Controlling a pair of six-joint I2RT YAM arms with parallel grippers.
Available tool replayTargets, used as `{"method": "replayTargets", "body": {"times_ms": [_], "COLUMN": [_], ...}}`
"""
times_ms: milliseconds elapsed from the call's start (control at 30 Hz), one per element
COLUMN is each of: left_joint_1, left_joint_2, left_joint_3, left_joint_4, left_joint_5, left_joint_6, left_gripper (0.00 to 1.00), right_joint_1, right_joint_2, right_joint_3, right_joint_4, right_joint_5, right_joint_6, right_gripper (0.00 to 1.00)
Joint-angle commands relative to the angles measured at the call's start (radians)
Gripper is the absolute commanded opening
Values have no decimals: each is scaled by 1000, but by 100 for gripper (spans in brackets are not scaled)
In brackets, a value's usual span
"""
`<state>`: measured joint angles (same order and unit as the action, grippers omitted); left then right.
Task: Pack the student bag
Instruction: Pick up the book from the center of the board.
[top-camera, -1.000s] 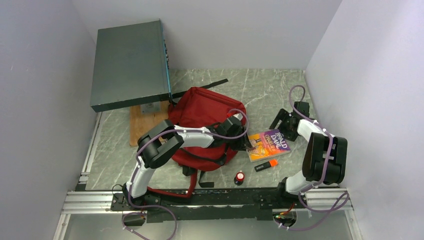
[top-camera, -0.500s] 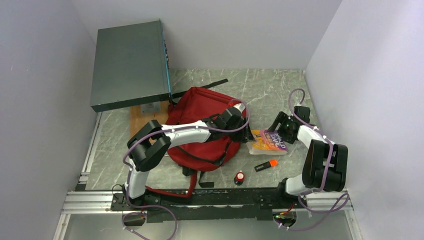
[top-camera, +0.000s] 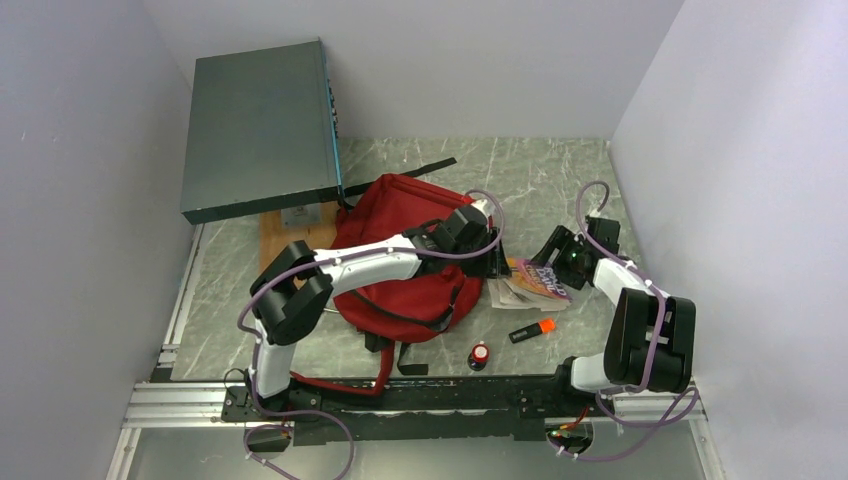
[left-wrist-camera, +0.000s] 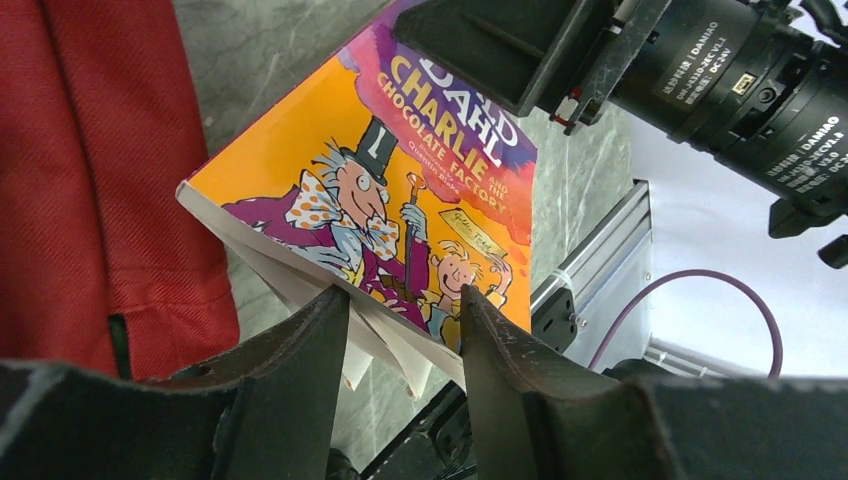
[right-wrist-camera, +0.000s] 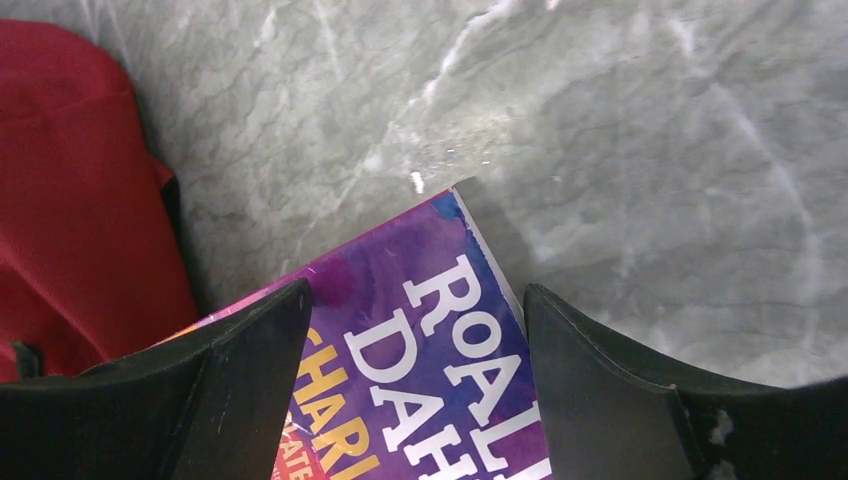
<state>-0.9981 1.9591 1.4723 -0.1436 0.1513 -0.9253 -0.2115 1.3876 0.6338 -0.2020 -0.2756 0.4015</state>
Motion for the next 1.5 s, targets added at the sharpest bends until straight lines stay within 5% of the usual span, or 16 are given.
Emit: {"method": "replayTargets", "body": {"times_ms": [0,267,733,933,1033,1467], "left_joint_1": [-1,92,178,248,251,243], "left_joint_2": [-103,-207,-389,-311,-260,-152], "left_joint_3": [-19,-179,-329,-304,-279,-379], "left_joint_4": [129,41,-61,-84,-78,336], "left_joint_5": [-15,-22,-24,118,128,428], "left_joint_6": [14,65,352,401,410,174], "left_gripper": [49,58,93,100,97,49], "right_joint_1": [101,204,267,270,269,268], "right_joint_2": [-20,3,62,72,74,71], "right_joint_3": [-31,-14,-1,4,7,9], "right_joint_4": [3,73,102,100,96,96], "right_joint_5": [-248,-233,-220,-222,-221,-241], "right_joint_6": [90,162,171,165,160,153], "right_gripper": [77,77,75,75,75,75]}}
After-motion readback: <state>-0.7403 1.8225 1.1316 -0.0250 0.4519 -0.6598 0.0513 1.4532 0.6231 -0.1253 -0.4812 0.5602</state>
